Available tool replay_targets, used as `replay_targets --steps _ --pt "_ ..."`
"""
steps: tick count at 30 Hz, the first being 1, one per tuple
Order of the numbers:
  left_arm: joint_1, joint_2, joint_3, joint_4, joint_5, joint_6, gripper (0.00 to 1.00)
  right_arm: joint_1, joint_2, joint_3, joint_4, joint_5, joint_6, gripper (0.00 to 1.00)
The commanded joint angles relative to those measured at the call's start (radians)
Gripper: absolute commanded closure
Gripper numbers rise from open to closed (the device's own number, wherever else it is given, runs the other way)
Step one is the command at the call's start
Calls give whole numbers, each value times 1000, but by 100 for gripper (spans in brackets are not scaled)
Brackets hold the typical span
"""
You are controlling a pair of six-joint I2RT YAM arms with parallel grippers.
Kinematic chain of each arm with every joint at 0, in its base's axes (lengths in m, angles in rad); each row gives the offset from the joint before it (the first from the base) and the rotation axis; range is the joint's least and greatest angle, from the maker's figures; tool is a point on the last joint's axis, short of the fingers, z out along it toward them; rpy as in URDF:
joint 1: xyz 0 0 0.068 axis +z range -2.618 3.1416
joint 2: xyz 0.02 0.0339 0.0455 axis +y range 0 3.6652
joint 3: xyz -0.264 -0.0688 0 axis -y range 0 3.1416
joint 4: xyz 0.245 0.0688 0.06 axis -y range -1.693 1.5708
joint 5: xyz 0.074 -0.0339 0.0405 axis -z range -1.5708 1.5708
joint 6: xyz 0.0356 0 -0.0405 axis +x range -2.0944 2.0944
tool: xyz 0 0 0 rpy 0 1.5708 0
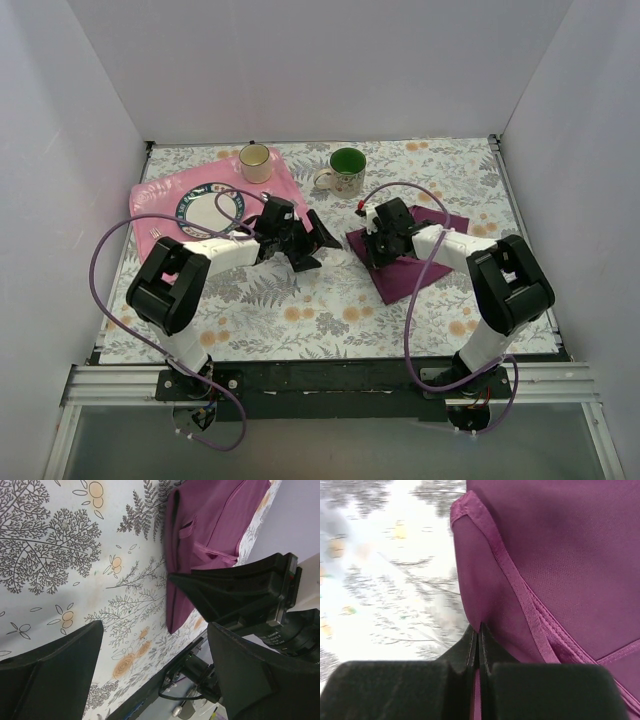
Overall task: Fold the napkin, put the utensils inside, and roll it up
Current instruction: Roll the napkin with the utensil
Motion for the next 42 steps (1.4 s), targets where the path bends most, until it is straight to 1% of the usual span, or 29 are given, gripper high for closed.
replay_targets --steps 1,5,10,18,20,21,23,25,26,27,28,29,30,31,32,33,34,35,37,38,40,41,42 --pt "-8 -43 -21 43 9 -41 15 10 42 -6 4 -232 72 99" --pt "-24 17 -1 63 2 -72 18 7 66 -7 41 -302 95 99" --pt "-39 89 19 88 -24 -135 22 5 80 -9 61 -331 112 99" --pt "-91 206 88 59 -112 -201 35 -4 82 -12 75 -359 118 99" --pt "-96 221 89 56 -126 -207 40 -5 79 -14 75 -356 118 99" --pt "-97 232 80 54 -136 -219 46 -5 77 -11 75 -354 116 99" --pt "-97 230 62 54 -147 -235 51 -5 71 -9 75 -353 118 99" --pt "-99 223 29 68 -171 -249 61 -7 62 -9 73 -351 115 99" --pt "-97 220 17 82 -175 -252 65 -5 59 -9 72 -341 112 98" --pt "-97 219 11 88 -179 -252 68 -5 56 -7 67 -336 110 96" --pt "-97 224 12 92 -182 -244 74 -2 52 -7 61 -325 102 94" --pt "-99 227 14 91 -184 -243 76 -1 49 -7 47 -305 96 90" --pt "-97 230 16 89 -184 -241 80 2 46 -3 41 -296 87 89" --pt "-97 235 16 94 -179 -241 86 7 36 -3 33 -282 70 86" --pt "-97 236 17 99 -169 -241 90 19 28 -3 12 -246 61 77" --pt "-97 239 20 97 -159 -241 93 28 20 0 3 -220 56 73" --pt "-97 238 26 91 -158 -239 95 37 5 3 -11 -169 40 69" --pt "-97 238 32 85 -153 -227 97 56 -3 9 -25 -146 35 61" --pt "-97 233 48 50 -155 -210 100 74 -30 12 -51 -80 30 54" --pt "-99 232 66 34 -156 -201 100 94 -43 12 -56 -51 27 49" --pt "-97 233 78 23 -138 -196 100 123 -67 19 -79 9 20 45" --pt "-99 235 91 4 -133 -193 100 155 -75 17 -86 90 21 42" --pt "-97 236 95 -13 -121 -198 100 174 -81 16 -91 136 20 40"
